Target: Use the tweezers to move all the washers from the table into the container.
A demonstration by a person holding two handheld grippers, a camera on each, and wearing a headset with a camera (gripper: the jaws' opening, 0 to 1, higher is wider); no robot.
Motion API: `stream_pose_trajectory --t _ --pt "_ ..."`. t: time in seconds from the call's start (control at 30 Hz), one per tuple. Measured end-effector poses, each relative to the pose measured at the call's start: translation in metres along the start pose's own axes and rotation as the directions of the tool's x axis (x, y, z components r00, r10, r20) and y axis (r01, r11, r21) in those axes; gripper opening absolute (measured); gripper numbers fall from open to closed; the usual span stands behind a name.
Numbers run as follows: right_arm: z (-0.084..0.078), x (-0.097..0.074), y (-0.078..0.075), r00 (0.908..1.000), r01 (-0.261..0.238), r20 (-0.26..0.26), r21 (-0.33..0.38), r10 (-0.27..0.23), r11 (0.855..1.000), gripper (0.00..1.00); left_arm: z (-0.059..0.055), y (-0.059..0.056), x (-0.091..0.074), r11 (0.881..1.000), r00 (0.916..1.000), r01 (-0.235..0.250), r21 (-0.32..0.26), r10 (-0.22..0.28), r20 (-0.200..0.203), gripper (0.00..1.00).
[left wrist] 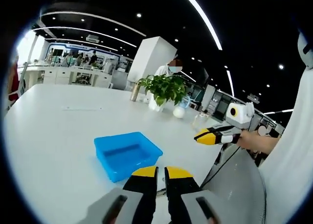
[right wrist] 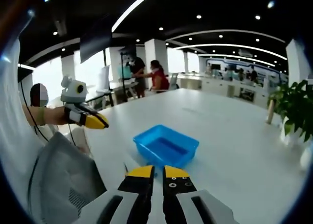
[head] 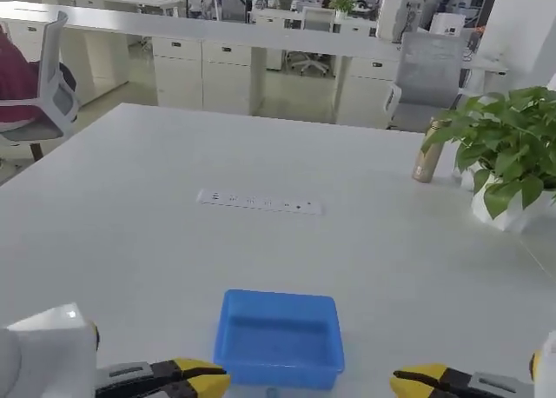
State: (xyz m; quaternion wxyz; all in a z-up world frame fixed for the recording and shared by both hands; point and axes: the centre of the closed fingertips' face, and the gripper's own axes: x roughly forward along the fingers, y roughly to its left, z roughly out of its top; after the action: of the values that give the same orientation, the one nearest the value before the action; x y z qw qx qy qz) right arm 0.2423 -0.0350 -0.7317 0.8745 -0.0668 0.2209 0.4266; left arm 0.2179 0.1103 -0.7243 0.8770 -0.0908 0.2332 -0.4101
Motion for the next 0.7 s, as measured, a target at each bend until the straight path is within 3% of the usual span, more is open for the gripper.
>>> stream_pose_trajectory --t 0.13,0.2,0.27,0.4,0.47,0.5,0.6,0.63,0.67,0.7 --pt "-0.003 0.015 0.014 0.9983 -0.052 -0.025 0.011 0.053 0.999 0.06 -0.017 0.007 0.009 1.000 0.9963 0.010 -0.001 -0.010 -0.086 0.12" --pt "-0.003 0.019 0.018 0.9975 -0.066 -0.027 -0.032 0.065 0.997 0.02 -0.029 0.013 0.015 1.000 0.9913 0.028 0.000 -0.028 -0.129 0.17" --pt "-0.005 0.024 0.022 0.9961 -0.080 -0.038 -0.029 0.079 0.996 0.02 -0.041 0.018 0.018 0.999 0.9822 0.046 -0.003 -0.045 -0.182 0.18" --pt "-0.012 0.030 0.032 0.9917 -0.110 -0.073 -0.042 0.106 0.993 0.03 -0.070 0.036 0.020 0.997 0.9480 0.045 0.069 -0.021 -0.317 0.17" --pt "-0.018 0.032 0.035 0.9895 -0.119 -0.089 -0.047 0.114 0.992 0.04 -0.079 0.040 0.022 0.994 0.9313 0.057 0.096 -0.018 -0.364 0.17" --pt "-0.020 0.033 0.036 0.9886 -0.122 -0.095 -0.048 0.117 0.991 0.04 -0.080 0.042 0.024 0.994 0.9315 0.055 0.089 -0.019 -0.363 0.16" --pt "-0.030 0.035 0.042 0.9864 -0.123 -0.114 -0.036 0.118 0.992 0.04 -0.083 0.048 0.029 0.994 0.9189 0.067 0.090 -0.027 -0.394 0.15" --pt "-0.033 0.035 0.043 0.9860 -0.122 -0.118 -0.032 0.117 0.992 0.04 -0.084 0.051 0.031 0.991 0.9125 0.073 0.114 -0.021 -0.409 0.14" --pt "-0.037 0.036 0.046 0.9854 -0.121 -0.124 -0.023 0.117 0.992 0.04 -0.088 0.053 0.032 0.986 0.8968 0.089 0.143 -0.017 -0.442 0.13" --pt "-0.040 0.037 0.048 0.9847 -0.118 -0.130 -0.015 0.116 0.993 0.05 -0.089 0.054 0.033 0.981 0.8876 0.098 0.169 -0.009 -0.461 0.12"
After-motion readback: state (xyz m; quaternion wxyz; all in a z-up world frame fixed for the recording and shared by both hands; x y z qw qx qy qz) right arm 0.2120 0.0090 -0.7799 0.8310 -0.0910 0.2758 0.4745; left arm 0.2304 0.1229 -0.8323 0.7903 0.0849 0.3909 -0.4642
